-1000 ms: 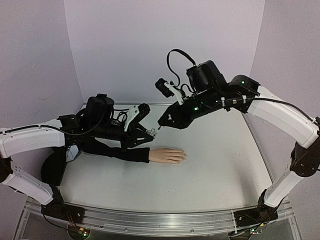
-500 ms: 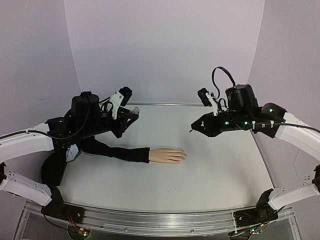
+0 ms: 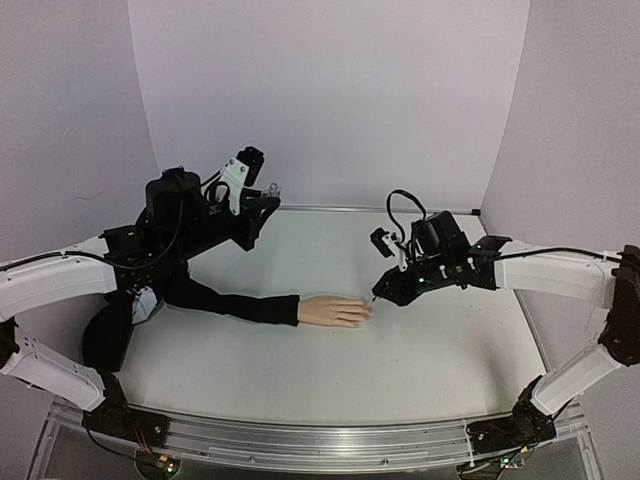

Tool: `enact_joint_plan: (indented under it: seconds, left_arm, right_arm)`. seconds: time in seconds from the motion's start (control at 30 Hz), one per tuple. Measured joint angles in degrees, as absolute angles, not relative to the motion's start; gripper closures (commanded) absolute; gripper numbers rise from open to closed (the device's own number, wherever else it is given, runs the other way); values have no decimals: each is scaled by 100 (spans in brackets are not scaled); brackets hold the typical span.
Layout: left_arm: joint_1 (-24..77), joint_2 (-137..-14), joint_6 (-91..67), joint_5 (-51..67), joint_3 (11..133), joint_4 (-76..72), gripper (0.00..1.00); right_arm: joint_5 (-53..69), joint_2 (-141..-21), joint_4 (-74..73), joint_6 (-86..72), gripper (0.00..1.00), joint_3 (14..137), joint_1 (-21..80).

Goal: Paint the nails

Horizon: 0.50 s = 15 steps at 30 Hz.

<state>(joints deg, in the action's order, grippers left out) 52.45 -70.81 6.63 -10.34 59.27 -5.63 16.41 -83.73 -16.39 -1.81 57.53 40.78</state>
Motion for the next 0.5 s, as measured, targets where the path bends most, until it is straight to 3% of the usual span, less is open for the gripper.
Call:
enact_joint_plan:
  seconds: [0.5]
  left_arm:
    - [5245, -7712, 1414, -1383, 5656, -1721, 100]
  right_arm:
    - [1702, -9205, -923, -14, 100, 5419, 3696]
